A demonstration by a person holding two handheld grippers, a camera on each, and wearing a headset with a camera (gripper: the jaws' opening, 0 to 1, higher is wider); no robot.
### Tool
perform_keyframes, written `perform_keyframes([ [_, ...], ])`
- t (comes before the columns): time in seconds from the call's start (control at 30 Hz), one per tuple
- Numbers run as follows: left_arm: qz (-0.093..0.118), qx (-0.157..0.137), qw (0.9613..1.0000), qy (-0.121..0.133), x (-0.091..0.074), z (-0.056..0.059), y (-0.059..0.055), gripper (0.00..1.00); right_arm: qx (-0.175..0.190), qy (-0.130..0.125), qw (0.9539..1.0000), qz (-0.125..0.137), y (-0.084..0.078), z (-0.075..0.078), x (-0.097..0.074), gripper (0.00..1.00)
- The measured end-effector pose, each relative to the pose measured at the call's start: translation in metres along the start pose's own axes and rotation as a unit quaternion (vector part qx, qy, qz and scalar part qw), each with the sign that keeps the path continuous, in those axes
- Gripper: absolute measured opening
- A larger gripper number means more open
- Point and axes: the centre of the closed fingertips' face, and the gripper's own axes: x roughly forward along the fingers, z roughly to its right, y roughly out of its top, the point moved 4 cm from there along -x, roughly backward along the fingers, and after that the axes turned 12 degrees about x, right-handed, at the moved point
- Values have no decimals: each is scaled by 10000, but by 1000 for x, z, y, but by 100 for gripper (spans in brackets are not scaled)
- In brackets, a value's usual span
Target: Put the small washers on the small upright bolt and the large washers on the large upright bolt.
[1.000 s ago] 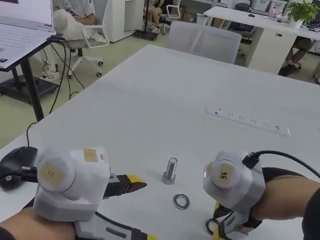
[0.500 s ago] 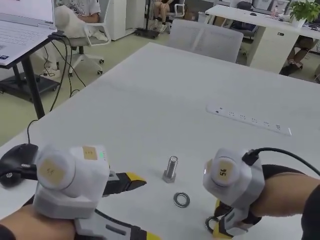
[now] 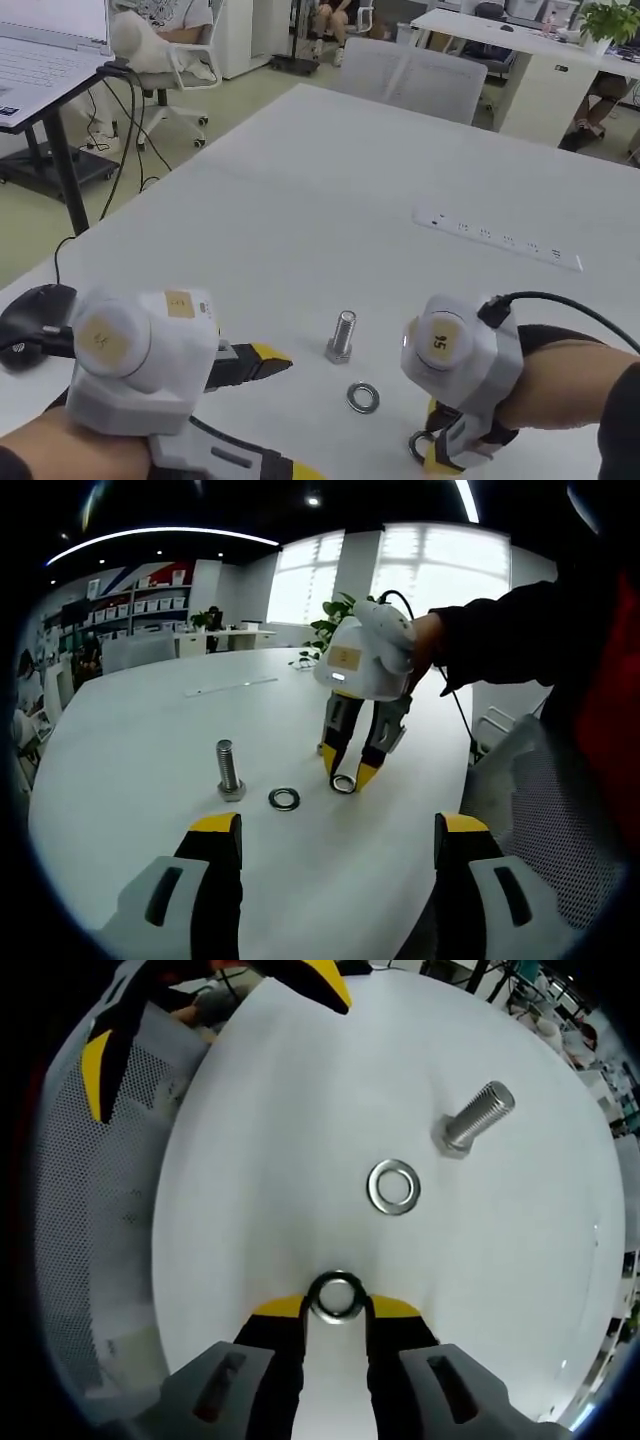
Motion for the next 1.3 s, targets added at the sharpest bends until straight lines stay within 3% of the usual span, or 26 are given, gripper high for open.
perform_keyframes([
  [0.57, 46, 5, 10000, -25, 1, 0, 1, 78, -10, 30, 9999, -102, -1, -2, -20, 24],
  [1.3, 154, 16, 9998, 81, -4, -1, 0, 79, -145, -244, 9996, 60, 15, -4, -58, 24],
])
